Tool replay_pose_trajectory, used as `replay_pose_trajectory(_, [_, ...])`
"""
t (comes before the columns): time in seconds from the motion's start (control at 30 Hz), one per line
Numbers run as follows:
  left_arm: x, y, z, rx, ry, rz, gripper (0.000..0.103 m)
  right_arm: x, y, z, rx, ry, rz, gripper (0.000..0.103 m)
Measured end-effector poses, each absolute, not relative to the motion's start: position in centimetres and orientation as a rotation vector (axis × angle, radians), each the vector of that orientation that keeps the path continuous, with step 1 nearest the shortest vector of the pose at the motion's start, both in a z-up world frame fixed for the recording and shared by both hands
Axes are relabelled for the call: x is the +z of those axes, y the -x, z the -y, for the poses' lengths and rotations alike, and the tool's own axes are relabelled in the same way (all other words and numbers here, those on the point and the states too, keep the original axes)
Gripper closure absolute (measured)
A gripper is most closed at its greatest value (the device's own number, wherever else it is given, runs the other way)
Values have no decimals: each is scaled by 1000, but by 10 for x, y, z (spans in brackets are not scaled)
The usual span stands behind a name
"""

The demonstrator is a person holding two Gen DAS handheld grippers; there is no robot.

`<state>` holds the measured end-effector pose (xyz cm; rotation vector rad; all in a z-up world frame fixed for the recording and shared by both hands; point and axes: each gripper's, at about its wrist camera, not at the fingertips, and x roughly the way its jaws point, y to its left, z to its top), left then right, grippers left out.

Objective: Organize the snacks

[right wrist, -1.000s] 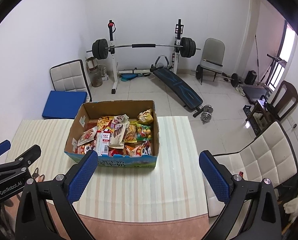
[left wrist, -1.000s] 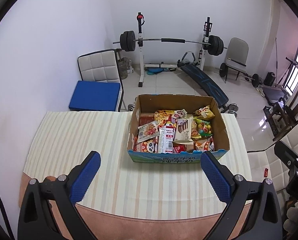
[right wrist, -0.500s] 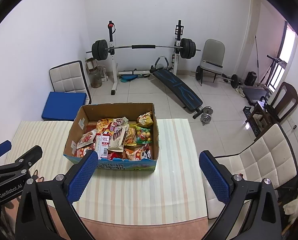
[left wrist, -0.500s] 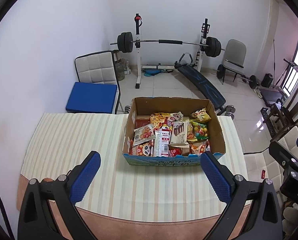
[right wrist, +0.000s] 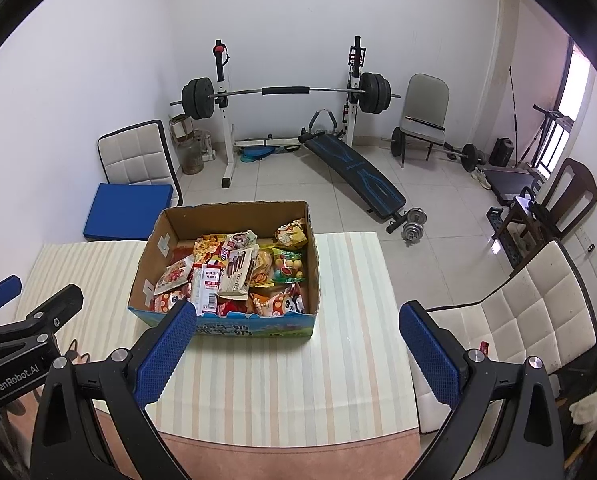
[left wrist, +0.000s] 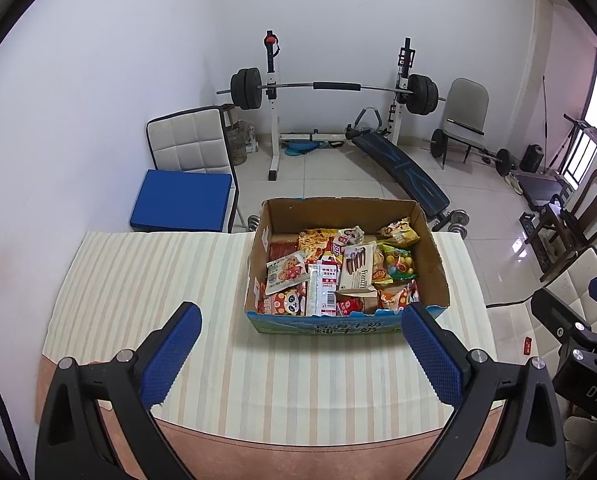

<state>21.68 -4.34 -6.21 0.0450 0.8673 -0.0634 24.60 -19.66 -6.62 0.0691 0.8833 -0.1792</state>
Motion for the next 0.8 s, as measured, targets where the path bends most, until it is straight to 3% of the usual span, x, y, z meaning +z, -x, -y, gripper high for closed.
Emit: replay_pose_trajectory(0.8, [-54, -210, 46, -87, -52, -856, 0, -70, -233, 192, -194, -82, -877, 0])
